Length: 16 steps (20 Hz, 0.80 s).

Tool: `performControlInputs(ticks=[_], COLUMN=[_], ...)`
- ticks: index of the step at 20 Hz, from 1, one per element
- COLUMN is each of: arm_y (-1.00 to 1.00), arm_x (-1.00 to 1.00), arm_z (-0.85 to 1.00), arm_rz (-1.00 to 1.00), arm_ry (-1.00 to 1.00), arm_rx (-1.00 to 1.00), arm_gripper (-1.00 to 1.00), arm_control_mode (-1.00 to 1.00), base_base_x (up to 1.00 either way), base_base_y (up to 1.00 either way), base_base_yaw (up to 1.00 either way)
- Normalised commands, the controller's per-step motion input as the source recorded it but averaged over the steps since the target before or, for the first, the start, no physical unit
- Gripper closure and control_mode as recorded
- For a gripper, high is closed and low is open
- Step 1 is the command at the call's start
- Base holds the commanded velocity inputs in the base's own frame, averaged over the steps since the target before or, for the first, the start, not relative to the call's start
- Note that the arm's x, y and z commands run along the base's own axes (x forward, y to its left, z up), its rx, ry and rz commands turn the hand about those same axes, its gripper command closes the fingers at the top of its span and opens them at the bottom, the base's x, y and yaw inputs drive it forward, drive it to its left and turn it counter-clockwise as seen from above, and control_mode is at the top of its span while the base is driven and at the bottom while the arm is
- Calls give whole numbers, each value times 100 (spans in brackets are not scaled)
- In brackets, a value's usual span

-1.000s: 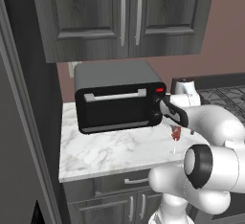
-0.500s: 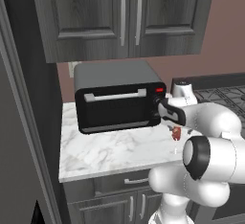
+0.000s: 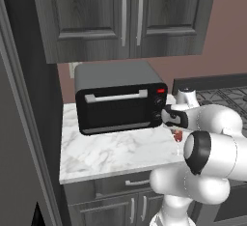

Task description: Store the kebab skewer in the freezer for long-term storage. Close the freezer door after placing the cooked food.

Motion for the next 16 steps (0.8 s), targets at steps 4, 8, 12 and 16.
performControlInputs(ticks=[4,8,12,16], arm_y=[0,0,0,-3], arm_x=[0,4,6,6], arm_z=[-9,-10,-5,-2], arm_rz=[2,2,2,1], arm_ry=[0,0,0,0], arm_rx=[2,3,1,0], arm_gripper=[-100,-100,-100,-100], arm_control_mode=[-100,-100,-100,-100], base_base_x=[0,0,0,0], base_base_y=[0,0,0,0], base_base_yaw=[0,0,0,0])
